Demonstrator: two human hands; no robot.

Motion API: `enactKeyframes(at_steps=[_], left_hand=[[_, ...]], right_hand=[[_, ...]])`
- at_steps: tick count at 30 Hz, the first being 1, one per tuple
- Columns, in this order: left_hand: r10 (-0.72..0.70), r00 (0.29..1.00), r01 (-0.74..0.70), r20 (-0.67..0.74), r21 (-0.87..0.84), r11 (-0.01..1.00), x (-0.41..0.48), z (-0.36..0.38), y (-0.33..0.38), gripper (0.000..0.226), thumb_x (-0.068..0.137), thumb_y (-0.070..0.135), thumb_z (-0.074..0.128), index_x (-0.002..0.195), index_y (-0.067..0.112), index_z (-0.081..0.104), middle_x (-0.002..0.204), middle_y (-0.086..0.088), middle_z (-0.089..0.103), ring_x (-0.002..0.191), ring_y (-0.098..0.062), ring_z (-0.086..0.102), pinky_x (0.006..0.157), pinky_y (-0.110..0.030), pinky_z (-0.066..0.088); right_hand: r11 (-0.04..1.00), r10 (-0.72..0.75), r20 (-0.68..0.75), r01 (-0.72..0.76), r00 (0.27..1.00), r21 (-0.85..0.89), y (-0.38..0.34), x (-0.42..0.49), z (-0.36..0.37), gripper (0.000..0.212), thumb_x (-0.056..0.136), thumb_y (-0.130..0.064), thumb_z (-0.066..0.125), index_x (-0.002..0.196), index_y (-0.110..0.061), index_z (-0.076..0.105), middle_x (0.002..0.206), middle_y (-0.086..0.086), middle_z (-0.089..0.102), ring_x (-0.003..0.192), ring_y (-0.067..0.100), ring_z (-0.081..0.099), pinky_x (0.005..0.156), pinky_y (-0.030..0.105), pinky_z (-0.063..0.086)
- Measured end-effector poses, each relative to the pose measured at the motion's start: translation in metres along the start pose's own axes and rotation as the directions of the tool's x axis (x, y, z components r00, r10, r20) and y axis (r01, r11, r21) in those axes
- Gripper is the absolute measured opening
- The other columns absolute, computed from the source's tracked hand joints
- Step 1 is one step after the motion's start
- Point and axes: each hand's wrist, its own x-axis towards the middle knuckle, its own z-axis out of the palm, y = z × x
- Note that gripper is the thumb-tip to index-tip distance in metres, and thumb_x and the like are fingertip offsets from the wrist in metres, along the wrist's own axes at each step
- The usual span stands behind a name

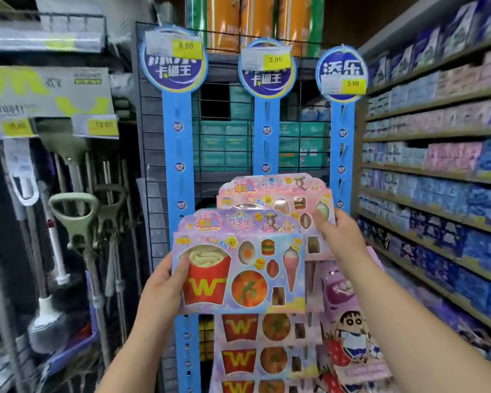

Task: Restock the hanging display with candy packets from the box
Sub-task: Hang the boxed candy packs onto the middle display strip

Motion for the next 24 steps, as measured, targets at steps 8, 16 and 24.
enactKeyframes(at_steps=[8,16,24], left_hand=[[0.021,1.0,-0.021,0.003,0.024,0.999,0.011,0.009,0.013,0.026,0.096,0.035,0.048,0.114,0.024,0.063,0.095,-0.004,0.076,0.086,-0.026,0.073,0.078,-0.046,0.057],[0.008,1.0,-0.007,-0.005,0.068,0.998,0.014,0.005,0.014,0.025,0.097,0.039,0.047,0.113,0.028,0.063,0.094,-0.003,0.077,0.084,-0.025,0.074,0.076,-0.05,0.058],[0.02,1.0,-0.022,0.023,0.084,0.996,0.012,0.003,0.019,0.022,0.097,0.039,0.046,0.107,0.031,0.065,0.095,-0.002,0.076,0.083,-0.023,0.074,0.071,-0.045,0.059]], right_hand=[[0.999,0.04,0.044,-0.04,0.998,-0.005,-0.01,0.021,0.0,0.016,0.091,-0.032,0.059,0.077,-0.026,0.061,0.089,0.007,0.067,0.084,0.03,0.064,0.078,0.039,0.05],[0.998,0.069,0.06,-0.068,0.996,-0.012,-0.008,0.018,0.002,0.02,0.093,-0.032,0.056,0.076,-0.025,0.062,0.079,0.002,0.065,0.074,0.023,0.06,0.07,0.033,0.045],[0.997,0.071,0.067,-0.068,0.995,-0.046,-0.013,0.017,0.001,0.022,0.092,-0.034,0.057,0.075,-0.02,0.062,0.08,0.007,0.062,0.07,0.023,0.056,0.066,0.032,0.042]])
